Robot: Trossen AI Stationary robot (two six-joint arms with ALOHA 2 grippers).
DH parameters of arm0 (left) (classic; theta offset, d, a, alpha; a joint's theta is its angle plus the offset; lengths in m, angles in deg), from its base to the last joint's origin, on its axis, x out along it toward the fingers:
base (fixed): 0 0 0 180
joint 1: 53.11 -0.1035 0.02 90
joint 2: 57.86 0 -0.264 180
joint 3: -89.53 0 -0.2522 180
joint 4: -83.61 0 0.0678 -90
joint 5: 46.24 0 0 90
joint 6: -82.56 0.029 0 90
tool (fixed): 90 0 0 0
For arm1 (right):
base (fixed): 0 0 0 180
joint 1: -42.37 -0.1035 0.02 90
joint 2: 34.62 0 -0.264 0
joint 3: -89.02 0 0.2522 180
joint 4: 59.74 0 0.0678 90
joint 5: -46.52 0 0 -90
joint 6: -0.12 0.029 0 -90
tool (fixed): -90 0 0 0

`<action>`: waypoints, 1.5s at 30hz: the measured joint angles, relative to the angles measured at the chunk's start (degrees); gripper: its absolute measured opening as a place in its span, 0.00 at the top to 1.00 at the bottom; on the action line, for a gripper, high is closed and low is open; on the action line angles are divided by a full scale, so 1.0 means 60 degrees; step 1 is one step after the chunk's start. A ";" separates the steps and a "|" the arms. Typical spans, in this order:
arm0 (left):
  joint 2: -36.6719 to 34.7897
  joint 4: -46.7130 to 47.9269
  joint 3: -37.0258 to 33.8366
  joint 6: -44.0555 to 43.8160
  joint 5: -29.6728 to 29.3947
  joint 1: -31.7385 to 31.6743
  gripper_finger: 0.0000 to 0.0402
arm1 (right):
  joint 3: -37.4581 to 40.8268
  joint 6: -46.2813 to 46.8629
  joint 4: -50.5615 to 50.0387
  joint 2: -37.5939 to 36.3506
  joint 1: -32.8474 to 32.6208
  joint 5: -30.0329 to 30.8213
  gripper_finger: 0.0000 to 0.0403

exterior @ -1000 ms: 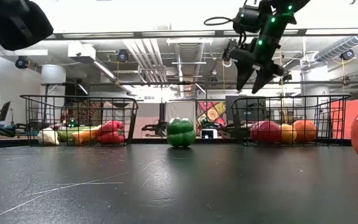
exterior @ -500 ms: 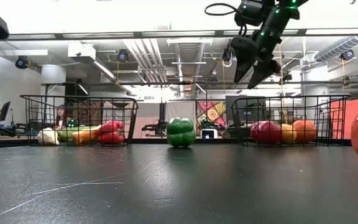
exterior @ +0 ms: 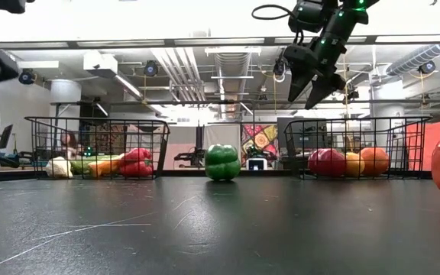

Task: Sort produce into baskets
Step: Put the lime into the right wire basket

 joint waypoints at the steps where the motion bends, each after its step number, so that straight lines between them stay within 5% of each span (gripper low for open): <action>1: 0.0043 -0.0170 -0.0095 0.0094 -0.0001 0.0000 0.36 | 0.0000 0.0000 0.0000 0.0000 0.0000 0.0000 0.17; 8: 0.0454 -0.0661 -0.0316 0.0319 0.0007 0.0000 0.38 | 0.0000 0.0066 -0.0004 0.0000 0.0000 0.0000 0.18; 16: 0.0536 -0.0684 -0.0317 0.0652 -0.0452 0.0040 0.56 | 0.0004 0.0019 -0.0003 -0.0005 -0.0124 0.0007 0.18; 24: -0.0299 -0.0424 -0.0340 0.2687 -0.3657 0.0097 0.56 | 0.0015 -0.0174 0.1059 -0.0699 -0.1124 0.0176 0.18; 32: -0.2015 -0.0821 -0.0469 0.4789 -0.7305 -0.0202 0.56 | 0.0062 -0.1254 0.3211 -0.1122 -0.3556 0.1279 0.18; 36: -0.3086 -0.3054 -0.1012 0.7212 -0.7468 -0.0204 0.56 | 0.0123 -0.1514 0.4095 -0.0971 -0.4994 0.2437 0.18; 41: -0.4154 -0.8250 -0.2870 1.0521 -0.5637 -0.0335 0.56 | 0.0549 -0.2162 0.5599 -0.0942 -0.6502 0.3736 0.18; 45: -0.4385 -1.2934 -0.4674 1.1714 -0.4367 -0.0575 0.56 | 0.1247 -0.3139 0.8053 -0.0745 -0.7317 0.3759 0.18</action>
